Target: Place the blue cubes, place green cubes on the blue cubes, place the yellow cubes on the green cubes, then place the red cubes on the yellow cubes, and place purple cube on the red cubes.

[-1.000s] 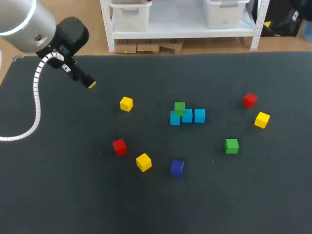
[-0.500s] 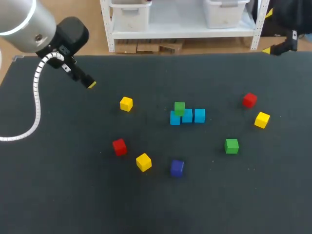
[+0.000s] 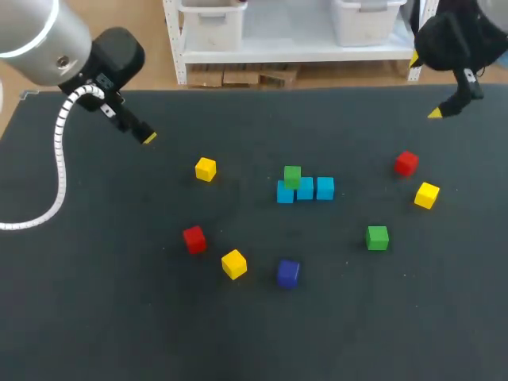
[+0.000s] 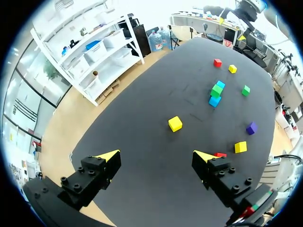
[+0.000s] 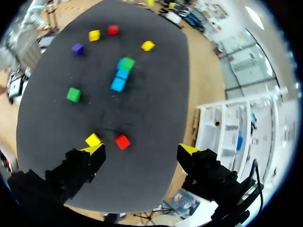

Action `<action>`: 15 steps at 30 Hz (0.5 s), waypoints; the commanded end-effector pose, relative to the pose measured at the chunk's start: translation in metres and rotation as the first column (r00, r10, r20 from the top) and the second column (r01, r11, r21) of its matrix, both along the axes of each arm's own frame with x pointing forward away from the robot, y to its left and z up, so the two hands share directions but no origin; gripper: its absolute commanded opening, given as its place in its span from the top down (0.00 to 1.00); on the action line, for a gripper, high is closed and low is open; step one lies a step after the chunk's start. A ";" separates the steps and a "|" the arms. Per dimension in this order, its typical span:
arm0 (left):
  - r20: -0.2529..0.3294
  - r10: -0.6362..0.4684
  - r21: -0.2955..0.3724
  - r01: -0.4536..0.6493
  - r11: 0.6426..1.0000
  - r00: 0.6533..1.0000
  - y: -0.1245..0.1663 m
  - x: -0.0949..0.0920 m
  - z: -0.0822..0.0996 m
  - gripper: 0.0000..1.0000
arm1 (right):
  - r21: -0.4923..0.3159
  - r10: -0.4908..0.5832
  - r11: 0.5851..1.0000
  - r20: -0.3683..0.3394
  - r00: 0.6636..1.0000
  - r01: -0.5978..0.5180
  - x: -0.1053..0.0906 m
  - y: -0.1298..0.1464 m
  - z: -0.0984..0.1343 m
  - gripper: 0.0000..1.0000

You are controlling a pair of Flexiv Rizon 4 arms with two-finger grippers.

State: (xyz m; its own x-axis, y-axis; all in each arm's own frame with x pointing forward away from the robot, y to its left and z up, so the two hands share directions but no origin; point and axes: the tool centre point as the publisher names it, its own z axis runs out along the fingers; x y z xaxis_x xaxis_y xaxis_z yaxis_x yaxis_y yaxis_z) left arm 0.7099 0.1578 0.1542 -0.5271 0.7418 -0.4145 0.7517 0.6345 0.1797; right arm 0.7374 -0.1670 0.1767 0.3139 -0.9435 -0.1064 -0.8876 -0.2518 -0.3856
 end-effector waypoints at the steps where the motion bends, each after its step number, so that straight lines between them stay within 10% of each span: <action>1: -0.002 -0.004 -0.001 0.004 1.000 1.000 0.001 0.002 0.000 0.00 | -0.024 0.074 0.997 -0.084 0.994 -0.076 -0.007 0.001 0.000 0.00; 15: -0.002 -0.004 -0.001 0.004 1.000 1.000 0.001 0.002 0.000 0.00 | -0.033 0.148 0.987 -0.173 0.974 -0.155 -0.020 -0.004 -0.007 0.00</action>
